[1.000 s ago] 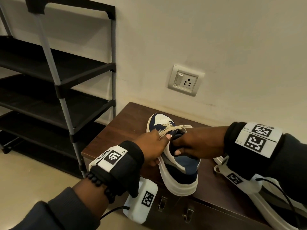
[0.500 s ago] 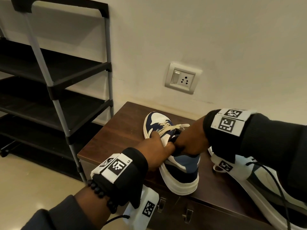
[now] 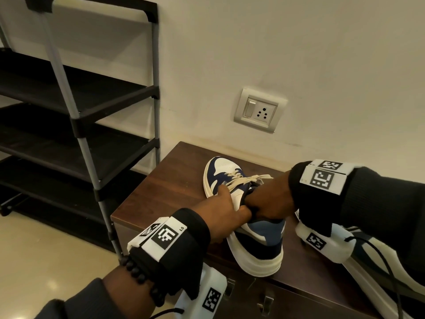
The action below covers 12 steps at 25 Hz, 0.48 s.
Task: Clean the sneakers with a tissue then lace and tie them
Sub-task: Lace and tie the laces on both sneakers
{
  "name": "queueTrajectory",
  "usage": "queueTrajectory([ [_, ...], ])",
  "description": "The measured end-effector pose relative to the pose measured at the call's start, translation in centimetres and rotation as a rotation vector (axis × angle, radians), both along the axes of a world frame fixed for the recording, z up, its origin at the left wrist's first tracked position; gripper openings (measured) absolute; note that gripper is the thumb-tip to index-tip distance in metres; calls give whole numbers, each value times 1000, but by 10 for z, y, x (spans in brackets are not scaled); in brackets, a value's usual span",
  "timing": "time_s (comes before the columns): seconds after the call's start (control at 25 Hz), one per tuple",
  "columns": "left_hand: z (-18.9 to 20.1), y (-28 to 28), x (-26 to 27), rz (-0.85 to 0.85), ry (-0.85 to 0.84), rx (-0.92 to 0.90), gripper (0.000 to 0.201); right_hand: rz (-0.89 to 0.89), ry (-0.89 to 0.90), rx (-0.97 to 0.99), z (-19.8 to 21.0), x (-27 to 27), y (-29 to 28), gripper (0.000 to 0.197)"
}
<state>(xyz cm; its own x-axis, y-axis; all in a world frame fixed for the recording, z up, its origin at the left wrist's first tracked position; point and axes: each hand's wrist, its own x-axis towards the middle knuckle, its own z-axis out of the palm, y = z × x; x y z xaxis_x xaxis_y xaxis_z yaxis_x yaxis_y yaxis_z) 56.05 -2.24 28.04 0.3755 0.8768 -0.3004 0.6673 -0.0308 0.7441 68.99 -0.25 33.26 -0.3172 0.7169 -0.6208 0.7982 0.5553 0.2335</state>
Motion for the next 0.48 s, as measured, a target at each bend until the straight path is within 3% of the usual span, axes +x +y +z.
queueTrajectory([
  [0.08,-2,4,-2,19,15,16,59,40,69,-37,2,3,-1,33],
  [0.16,-5,9,-2,55,-27,-85,68,46,123,-55,5,7,1,33],
  [0.24,-3,10,-2,121,-214,-309,62,56,173,-61,5,8,3,34],
  [0.32,3,12,-6,193,-418,-497,43,46,224,-41,2,11,7,29],
  [0.4,11,14,-14,330,-603,-536,41,30,303,-20,5,20,7,18],
  [0.48,8,23,-20,435,-675,-493,58,3,458,26,14,34,3,8],
])
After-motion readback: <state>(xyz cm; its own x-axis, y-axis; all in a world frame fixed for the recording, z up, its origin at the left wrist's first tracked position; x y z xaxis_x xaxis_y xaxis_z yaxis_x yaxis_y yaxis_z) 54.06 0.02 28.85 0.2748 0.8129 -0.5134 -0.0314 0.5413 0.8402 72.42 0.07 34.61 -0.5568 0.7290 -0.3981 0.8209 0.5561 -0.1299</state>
